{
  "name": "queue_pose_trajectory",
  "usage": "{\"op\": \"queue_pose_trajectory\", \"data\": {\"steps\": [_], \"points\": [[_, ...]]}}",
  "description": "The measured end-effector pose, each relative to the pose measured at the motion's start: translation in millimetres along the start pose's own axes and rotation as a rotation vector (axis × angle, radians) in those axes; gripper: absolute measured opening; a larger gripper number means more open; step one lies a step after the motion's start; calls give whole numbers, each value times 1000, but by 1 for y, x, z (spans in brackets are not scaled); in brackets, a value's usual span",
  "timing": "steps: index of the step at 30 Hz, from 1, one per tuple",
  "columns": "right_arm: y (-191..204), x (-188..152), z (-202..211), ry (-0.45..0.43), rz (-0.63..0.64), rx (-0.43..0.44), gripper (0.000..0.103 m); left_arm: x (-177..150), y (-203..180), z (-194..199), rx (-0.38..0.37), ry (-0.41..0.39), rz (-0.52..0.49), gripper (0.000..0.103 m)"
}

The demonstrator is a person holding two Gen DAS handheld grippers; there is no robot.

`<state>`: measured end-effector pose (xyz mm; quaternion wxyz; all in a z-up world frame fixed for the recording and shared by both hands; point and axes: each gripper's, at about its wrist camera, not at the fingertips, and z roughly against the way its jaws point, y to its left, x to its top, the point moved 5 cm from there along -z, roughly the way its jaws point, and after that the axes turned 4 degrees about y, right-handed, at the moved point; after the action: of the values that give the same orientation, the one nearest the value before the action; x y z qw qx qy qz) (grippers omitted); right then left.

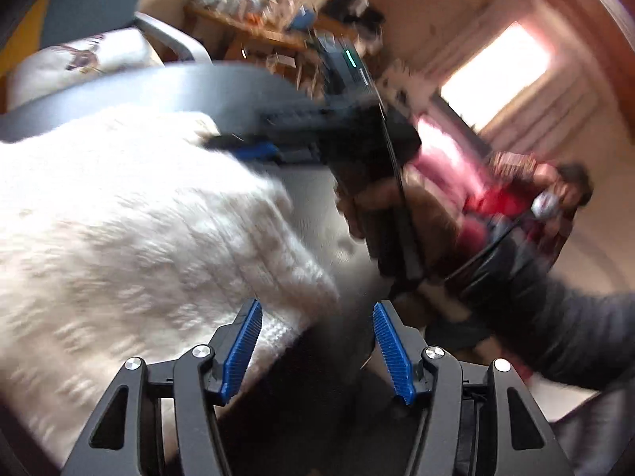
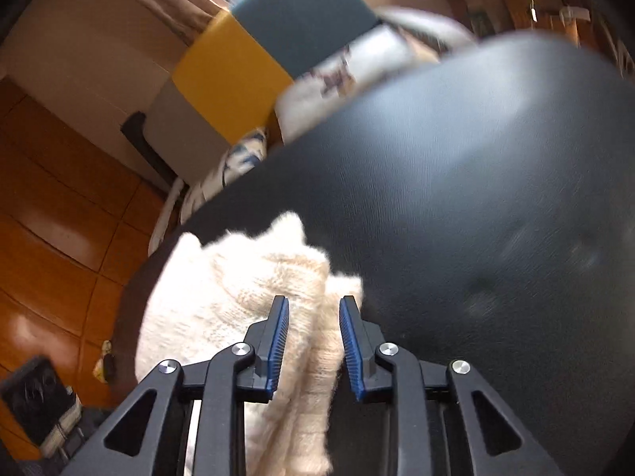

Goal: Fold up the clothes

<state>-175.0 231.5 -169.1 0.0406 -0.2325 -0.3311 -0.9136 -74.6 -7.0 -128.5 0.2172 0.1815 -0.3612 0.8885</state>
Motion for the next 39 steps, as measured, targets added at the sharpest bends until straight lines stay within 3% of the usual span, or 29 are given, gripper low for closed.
{"op": "queue_pose_trajectory", "data": {"steps": [3,7,11,13,17,19,22,24,28,33,39], "points": [[37,-8,21,-1,126,48,27,4,15,34,7,-88,66,61],[79,-45,13,110,308,33,27,0,45,56,50,-139,161,61],[72,-89,-11,245,403,-155,26,-20,62,51,106,-116,205,62],[55,-107,-16,267,430,-250,25,-35,66,38,148,-77,202,62],[35,-112,-5,220,335,-189,26,-55,63,21,216,-44,135,61],[36,-112,-2,213,331,-187,27,-58,60,18,247,-44,100,61],[42,-105,8,215,311,-164,28,-50,58,35,202,-64,125,61],[47,-92,21,175,294,-150,29,-39,53,56,173,-117,123,61],[69,-56,40,66,280,-138,29,-6,61,93,188,-236,121,63],[94,-14,-21,56,310,-187,29,32,89,97,272,-271,132,64],[71,-6,-71,96,272,-316,29,46,127,74,311,-204,194,64]]}}
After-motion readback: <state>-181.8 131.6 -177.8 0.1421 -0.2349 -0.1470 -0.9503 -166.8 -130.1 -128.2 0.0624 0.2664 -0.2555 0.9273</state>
